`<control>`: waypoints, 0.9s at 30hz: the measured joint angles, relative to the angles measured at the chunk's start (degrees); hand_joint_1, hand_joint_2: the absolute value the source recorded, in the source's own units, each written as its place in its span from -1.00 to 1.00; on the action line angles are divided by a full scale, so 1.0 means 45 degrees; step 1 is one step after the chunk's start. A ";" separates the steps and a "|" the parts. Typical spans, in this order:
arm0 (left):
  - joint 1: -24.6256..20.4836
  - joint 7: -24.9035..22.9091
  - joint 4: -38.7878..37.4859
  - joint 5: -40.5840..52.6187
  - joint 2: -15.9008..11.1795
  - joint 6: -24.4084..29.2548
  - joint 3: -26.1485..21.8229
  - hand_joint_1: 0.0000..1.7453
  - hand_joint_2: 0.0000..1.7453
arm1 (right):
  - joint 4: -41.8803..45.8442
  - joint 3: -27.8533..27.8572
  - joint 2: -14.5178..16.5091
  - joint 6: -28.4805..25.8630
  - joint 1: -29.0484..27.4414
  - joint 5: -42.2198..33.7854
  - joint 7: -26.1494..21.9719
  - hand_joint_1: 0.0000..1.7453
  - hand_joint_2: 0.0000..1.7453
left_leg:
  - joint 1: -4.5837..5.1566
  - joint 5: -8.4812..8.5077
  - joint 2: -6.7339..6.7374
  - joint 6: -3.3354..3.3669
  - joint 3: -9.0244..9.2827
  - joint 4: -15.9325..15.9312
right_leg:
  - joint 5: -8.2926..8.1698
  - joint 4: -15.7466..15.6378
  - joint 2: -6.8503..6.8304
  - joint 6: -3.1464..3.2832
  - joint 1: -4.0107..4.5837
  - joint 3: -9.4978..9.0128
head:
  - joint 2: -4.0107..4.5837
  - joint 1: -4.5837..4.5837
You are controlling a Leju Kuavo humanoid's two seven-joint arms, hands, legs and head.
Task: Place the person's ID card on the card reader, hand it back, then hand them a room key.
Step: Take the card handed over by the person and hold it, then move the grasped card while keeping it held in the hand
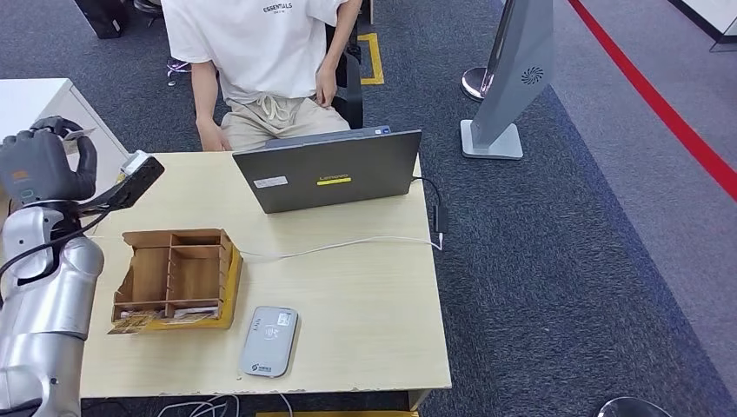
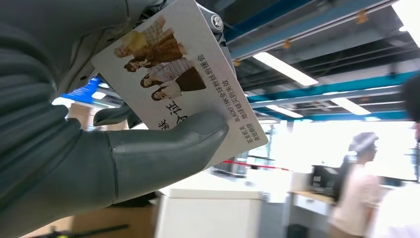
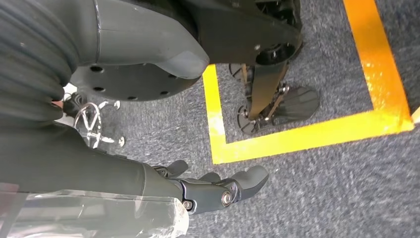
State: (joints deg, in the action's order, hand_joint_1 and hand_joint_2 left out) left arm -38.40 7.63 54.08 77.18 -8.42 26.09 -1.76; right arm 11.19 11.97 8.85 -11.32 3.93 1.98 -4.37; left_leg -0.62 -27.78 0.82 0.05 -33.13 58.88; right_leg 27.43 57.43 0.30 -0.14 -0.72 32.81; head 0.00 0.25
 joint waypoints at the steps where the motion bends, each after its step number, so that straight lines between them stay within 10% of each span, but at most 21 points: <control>1: 0.0436 0.0101 0.0808 -0.0216 0.0206 -0.0274 0.0341 1.00 1.00 | 0.0000 0.0061 0.0000 -0.0055 -0.0013 -0.0051 -0.0019 -1.00 1.00 | 0.0001 -0.0004 -0.0009 0.0004 -0.0005 0.0000 | 0.0002 -0.0003 -0.0007 -0.0003 -0.0001 -0.0001 | 0.0000 -0.0002; 10: 0.3655 -0.0650 0.6785 -0.0411 0.0875 -0.1042 0.4331 1.00 1.00 | 0.0000 0.0673 0.0000 -0.0287 -0.0094 -0.0232 -0.0170 -1.00 1.00 | -0.0001 -0.0032 -0.0005 0.0033 -0.0023 0.0001 | 0.0009 -0.0019 -0.0011 -0.0011 -0.0005 0.0010 | 0.0000 0.0004; 20: 0.4256 -0.0331 0.8138 -0.0477 0.0853 -0.1035 0.5116 1.00 1.00 | 0.0000 0.0934 0.0000 -0.0319 -0.0107 -0.0273 -0.0192 -1.00 1.00 | -0.0008 -0.0014 -0.0007 0.0012 -0.0017 -0.0002 | 0.0006 -0.0001 -0.0011 -0.0008 0.0000 0.0009 | 0.0000 0.0004; 27: 0.6450 -0.0791 0.9129 0.0616 0.0403 -0.0594 0.6418 1.00 1.00 | 0.0000 0.1348 0.0006 -0.0527 -0.0147 -0.0497 -0.0308 -1.00 1.00 | 0.0002 -0.0047 0.0005 0.0031 -0.0020 -0.0003 | 0.0034 -0.0006 0.0002 -0.0033 -0.0003 0.0009 | 0.0000 0.0004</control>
State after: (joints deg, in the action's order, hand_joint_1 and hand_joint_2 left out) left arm -9.38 4.07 95.15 79.95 -6.61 23.42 27.13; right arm 11.19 18.04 8.88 -13.69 3.26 -0.26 -5.76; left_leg -0.61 -27.99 0.84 0.19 -33.22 58.87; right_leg 27.58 57.41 0.31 -0.29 -0.73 32.85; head 0.00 0.26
